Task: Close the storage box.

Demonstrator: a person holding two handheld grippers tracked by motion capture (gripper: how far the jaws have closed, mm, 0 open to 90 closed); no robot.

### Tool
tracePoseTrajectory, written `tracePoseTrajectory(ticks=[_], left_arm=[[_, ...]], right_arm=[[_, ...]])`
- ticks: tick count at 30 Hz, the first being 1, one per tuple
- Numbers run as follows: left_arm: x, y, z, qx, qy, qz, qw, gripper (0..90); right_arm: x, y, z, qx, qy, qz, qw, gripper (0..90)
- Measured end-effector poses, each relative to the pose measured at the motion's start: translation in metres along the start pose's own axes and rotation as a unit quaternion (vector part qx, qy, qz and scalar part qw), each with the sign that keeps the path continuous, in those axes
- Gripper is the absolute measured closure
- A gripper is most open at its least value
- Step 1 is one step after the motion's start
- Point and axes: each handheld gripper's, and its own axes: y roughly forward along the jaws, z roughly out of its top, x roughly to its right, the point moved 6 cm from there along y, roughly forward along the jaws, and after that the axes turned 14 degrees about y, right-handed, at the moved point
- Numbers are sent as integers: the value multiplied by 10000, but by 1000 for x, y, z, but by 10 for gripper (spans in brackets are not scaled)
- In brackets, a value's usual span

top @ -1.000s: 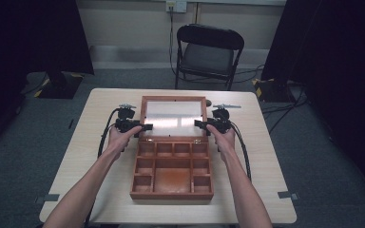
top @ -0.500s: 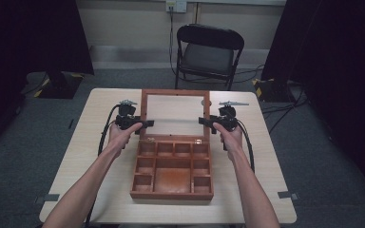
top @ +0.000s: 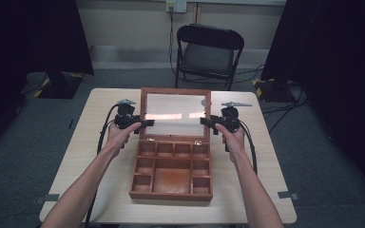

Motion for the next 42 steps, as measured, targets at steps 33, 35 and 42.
tracePoseTrajectory(ticks=[33, 35, 42], left_arm=[[14, -27, 9, 279, 263, 1, 9993, 399], [15, -30, 9, 318, 245, -1, 9992, 398], [18, -39, 9, 501, 212, -54, 9985, 468]], right_arm=[[-21, -3, 3, 40, -237, 15, 9997, 362], [-24, -5, 3, 33, -302, 14, 9995, 331], [-28, -14, 3, 13, -256, 97, 9996, 415]])
